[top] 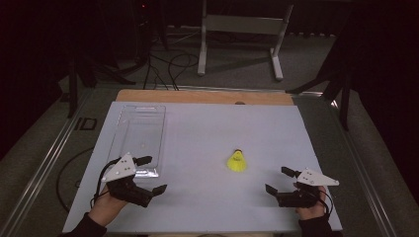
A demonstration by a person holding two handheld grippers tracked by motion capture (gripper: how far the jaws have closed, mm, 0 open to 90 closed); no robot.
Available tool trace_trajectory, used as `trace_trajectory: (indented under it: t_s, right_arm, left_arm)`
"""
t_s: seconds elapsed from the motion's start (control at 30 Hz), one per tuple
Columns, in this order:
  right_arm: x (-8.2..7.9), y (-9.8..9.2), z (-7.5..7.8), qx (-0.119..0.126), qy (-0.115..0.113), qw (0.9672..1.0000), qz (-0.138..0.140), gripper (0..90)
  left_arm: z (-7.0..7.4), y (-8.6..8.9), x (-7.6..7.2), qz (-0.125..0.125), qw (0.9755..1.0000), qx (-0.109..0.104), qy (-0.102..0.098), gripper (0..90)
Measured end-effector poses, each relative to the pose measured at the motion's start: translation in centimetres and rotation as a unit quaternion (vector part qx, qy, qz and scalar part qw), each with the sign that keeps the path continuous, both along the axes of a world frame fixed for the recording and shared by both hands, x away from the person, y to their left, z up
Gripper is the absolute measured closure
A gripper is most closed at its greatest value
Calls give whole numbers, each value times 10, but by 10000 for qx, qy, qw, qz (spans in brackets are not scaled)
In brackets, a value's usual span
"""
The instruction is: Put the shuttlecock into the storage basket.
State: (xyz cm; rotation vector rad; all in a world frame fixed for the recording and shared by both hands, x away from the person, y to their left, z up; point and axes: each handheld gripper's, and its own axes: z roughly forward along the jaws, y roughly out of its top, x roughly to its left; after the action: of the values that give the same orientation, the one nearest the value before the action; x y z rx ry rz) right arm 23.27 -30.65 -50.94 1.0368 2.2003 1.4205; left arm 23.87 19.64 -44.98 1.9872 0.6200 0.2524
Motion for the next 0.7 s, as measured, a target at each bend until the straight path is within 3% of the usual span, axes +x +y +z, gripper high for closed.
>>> trace_trajectory:
  t_s: [0.07, 0.17, 0.33, 0.47, 0.7]
  right_arm:
    - [0, 0, 0, 9, 4, 10000, 6, 83]
    - [0, 0, 0, 11, 14, 10000, 6, 83]
    - [0, 0, 0, 13, 28, 10000, 23, 83]
    - [0, 0, 0, 22, 31, 10000, 27, 83]
    - [0, 0, 0, 29, 34, 10000, 33, 84]
  left_arm:
    - [0, -6, 2, -45, 9999, 130, 30, 1]
    - [1, -14, 5, -149, 9993, 237, 255, 1]
    - [4, -25, 11, -382, 9966, 530, 507, 1]
    - [6, -33, 13, -477, 9956, 637, 504, 1]
    - [9, -47, 19, -540, 9929, 815, 671, 1]
